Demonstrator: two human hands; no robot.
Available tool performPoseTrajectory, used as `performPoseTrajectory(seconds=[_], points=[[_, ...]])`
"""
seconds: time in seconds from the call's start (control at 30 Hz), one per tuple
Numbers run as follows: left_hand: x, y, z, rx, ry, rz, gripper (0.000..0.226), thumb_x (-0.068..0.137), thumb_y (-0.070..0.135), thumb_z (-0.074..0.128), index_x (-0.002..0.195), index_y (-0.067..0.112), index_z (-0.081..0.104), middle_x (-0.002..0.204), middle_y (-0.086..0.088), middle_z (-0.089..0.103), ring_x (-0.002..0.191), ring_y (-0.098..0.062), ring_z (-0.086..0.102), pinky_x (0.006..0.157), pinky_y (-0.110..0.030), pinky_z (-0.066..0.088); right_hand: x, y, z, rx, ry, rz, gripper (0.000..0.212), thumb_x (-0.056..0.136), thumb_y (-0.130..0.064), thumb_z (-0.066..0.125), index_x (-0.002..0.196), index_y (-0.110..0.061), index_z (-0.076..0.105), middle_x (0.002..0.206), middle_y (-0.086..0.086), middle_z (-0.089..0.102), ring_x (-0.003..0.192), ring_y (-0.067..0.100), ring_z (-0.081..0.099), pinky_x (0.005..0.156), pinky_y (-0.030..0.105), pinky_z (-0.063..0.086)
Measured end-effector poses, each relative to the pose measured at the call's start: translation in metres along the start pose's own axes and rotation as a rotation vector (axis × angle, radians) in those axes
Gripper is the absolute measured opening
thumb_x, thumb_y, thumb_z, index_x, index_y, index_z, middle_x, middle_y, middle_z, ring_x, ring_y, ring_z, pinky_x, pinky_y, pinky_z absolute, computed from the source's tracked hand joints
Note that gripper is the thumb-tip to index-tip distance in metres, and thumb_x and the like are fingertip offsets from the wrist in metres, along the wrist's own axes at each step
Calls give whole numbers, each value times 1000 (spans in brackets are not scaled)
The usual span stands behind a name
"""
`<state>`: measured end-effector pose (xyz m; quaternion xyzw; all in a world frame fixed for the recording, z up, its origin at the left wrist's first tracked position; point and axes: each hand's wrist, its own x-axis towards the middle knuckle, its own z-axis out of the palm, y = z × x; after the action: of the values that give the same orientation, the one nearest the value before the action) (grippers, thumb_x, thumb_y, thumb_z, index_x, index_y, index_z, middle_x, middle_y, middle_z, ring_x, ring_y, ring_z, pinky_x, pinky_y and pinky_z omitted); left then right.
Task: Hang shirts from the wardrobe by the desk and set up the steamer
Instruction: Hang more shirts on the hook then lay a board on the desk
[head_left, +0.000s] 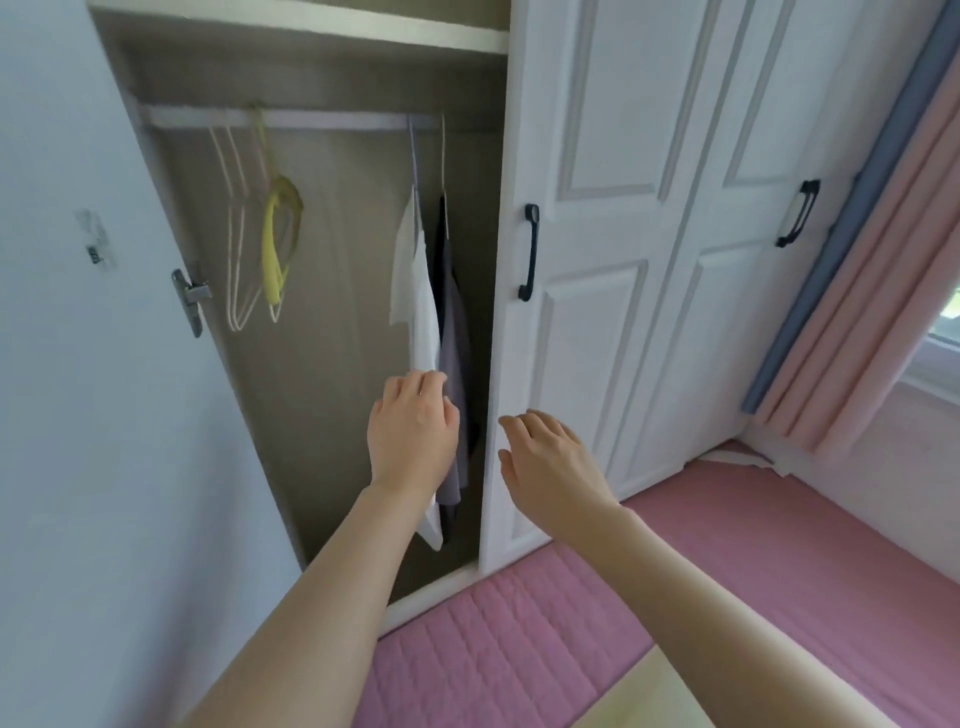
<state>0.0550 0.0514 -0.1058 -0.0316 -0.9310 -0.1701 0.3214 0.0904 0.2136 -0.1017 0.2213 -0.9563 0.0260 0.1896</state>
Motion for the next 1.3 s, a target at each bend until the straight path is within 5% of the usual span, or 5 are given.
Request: performPoseTrajectory(seconds=[0.4, 0.73, 0.93, 1.1, 1.3], points=[[130, -43, 32, -122, 14, -324, 23, 100, 29, 37, 102, 13, 54, 99, -4, 60, 80, -19, 53, 60, -29, 36, 176, 25, 8, 379, -10, 96, 36, 101, -29, 37, 132, -10, 43, 115, 7, 60, 99, 25, 59, 79, 35, 52], [223, -68, 55, -168, 12, -259, 45, 96, 48, 44, 118, 11, 57, 115, -6, 60, 96, -24, 59, 72, -31, 42, 263, 30, 24, 357, 39, 110, 39, 101, -20, 43, 135, -5, 37, 127, 13, 53, 110, 26, 58, 92, 35, 52], [257, -78, 59, -158, -42, -202, 50, 92, 57, 47, 115, 14, 57, 102, -3, 63, 82, -20, 56, 64, -28, 41, 313, 36, 26, 427, 0, 238, 38, 98, -21, 49, 130, -3, 37, 117, 13, 56, 96, 20, 61, 80, 28, 54], [266, -80, 65, -282, -85, -248, 53, 88, 62, 48, 117, 18, 57, 101, 2, 62, 88, -18, 58, 75, -32, 52, 341, 43, 29, 676, -52, 440, 38, 98, -24, 50, 131, -8, 39, 114, 12, 54, 94, 23, 58, 74, 29, 50], [280, -83, 70, -522, -68, -326, 28, 89, 31, 59, 110, 14, 61, 95, 2, 60, 87, -16, 56, 70, -25, 44, 354, 47, 33, 781, -60, 523, 45, 97, -10, 47, 139, -10, 30, 127, 15, 49, 112, 29, 55, 87, 34, 50]])
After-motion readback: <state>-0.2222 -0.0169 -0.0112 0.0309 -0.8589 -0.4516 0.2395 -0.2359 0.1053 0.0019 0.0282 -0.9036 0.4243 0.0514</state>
